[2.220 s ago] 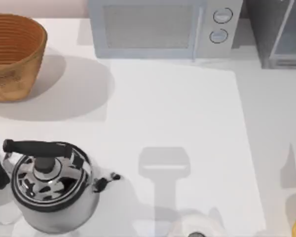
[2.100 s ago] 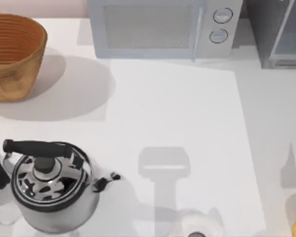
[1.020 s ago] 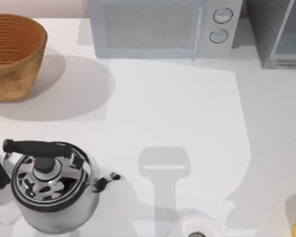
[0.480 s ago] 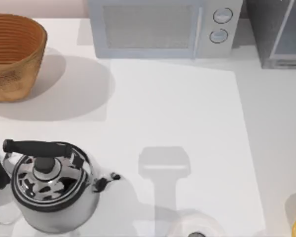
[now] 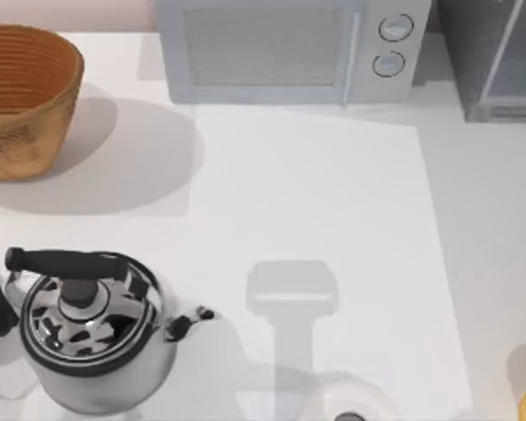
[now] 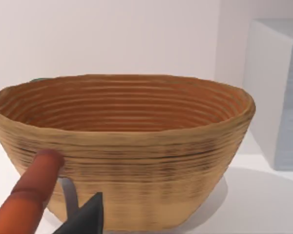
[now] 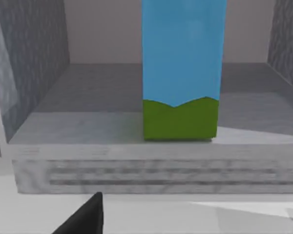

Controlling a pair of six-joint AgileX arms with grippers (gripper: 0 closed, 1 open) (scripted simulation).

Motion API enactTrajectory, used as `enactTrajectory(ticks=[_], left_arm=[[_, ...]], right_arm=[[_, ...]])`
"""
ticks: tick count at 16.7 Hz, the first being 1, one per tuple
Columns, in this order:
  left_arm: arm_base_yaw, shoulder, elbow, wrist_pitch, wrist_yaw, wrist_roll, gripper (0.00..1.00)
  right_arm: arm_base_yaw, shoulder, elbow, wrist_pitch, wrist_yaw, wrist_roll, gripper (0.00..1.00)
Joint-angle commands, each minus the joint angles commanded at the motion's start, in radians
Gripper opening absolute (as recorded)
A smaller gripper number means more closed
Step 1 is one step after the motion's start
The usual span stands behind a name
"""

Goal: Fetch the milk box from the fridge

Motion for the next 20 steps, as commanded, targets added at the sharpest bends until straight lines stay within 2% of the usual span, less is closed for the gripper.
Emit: enactTrajectory(ticks=[3,11,14,20], left_arm=[[0.0,0.0,0.0,0.0,0.0,0.0,1.0],[0.0,0.0,0.0,0.0,0.0,0.0,1.0],[0.0,0.0,0.0,0.0,0.0,0.0,1.0],[0.0,0.0,0.0,0.0,0.0,0.0,1.0]], right_arm=[[0.05,0.067,0.131,-0.067,0.051,-0.005,1.0],[0.202,0.274,0.67,-0.338,0.216,-0.006,1.0],[0.246,0.319,0.74,-0.402,0.264,-0.007,1.0],[0.246,0.328,0.755,-0.41,0.264,-0.007,1.0]])
